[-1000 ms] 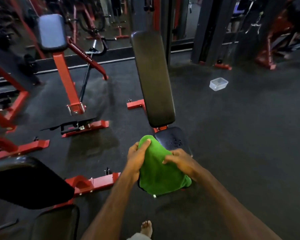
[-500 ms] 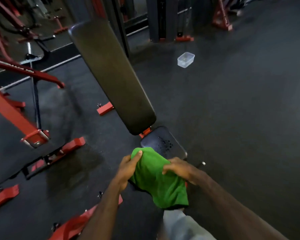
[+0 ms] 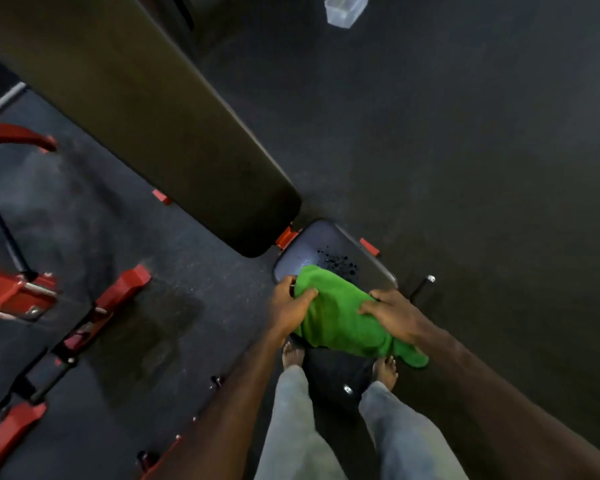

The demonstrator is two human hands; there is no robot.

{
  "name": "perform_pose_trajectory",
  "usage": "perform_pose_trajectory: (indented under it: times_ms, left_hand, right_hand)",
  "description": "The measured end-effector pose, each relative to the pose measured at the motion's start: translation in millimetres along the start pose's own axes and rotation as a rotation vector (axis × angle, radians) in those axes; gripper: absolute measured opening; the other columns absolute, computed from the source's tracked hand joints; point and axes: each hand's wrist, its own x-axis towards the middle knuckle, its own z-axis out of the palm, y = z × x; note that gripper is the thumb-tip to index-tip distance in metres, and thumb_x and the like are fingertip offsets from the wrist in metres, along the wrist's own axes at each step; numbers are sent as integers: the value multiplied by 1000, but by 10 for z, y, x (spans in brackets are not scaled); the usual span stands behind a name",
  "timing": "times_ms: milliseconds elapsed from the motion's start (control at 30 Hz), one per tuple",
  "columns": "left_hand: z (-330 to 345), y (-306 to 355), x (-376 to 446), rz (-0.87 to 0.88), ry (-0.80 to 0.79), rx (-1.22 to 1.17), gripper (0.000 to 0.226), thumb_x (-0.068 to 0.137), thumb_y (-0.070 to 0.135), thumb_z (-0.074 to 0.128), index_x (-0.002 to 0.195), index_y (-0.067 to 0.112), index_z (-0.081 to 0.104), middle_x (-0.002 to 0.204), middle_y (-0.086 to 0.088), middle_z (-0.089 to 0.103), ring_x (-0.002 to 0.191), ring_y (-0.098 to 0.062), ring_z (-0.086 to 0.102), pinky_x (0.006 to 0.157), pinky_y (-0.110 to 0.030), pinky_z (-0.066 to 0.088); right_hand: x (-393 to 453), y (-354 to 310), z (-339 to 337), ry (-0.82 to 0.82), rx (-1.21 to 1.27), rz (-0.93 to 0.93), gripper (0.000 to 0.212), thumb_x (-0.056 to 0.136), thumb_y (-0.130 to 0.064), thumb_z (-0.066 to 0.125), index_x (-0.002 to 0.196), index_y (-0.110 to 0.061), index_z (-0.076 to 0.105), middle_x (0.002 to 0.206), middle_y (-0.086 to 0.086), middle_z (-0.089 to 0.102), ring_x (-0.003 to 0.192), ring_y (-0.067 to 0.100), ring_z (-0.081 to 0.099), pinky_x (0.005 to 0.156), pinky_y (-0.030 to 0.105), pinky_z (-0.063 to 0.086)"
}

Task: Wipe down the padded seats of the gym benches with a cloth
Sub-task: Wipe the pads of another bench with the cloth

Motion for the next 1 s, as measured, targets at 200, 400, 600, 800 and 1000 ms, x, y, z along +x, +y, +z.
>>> perform_pose_trajectory:
  times_ms: [200,400,600,800,1000]
  left_hand:
    - [397,-551,948,91,-80,-15,53,71,61,65,98,15,66,93,-8,74,92,-27,71,86,-54,56]
    - [620,-675,1972,307,-119,139,19,90,31,66,109,27,68,100,6,74,91,-13,70,85,-44,59]
    - [567,-558,2607,652,106,339,41,83,30,61,120,14,65,121,-5,63,116,-22,56,102,-33,41]
    - [729,-853,2998,626,65,317,60,101,51,42,148,13,50,150,-8,53,138,-23,48,115,-42,39]
    - [735,-1070,3049,688,133,187,72,102,60,35,147,6,53,149,-11,56,138,-24,52,111,-42,45]
  right_hand:
    - [712,499,156,244,-167,39,11,87,-27,72,95,-19,70,88,1,73,86,17,70,79,39,56]
    - [1389,848,854,747,-448,-159,61,86,-39,59,141,-13,56,145,14,54,137,35,47,114,50,40]
    - [1912,911,1220,778,-455,27,86,94,-71,41,164,-25,22,173,8,9,160,29,6,127,55,13]
    - [2262,1004,1264,686,-781,-119,85,97,-76,31,165,-28,15,173,10,2,160,33,-2,127,56,12]
    - [2699,843,1018,813,-718,0,68,107,-57,23,164,-20,21,170,10,22,158,30,16,126,52,18]
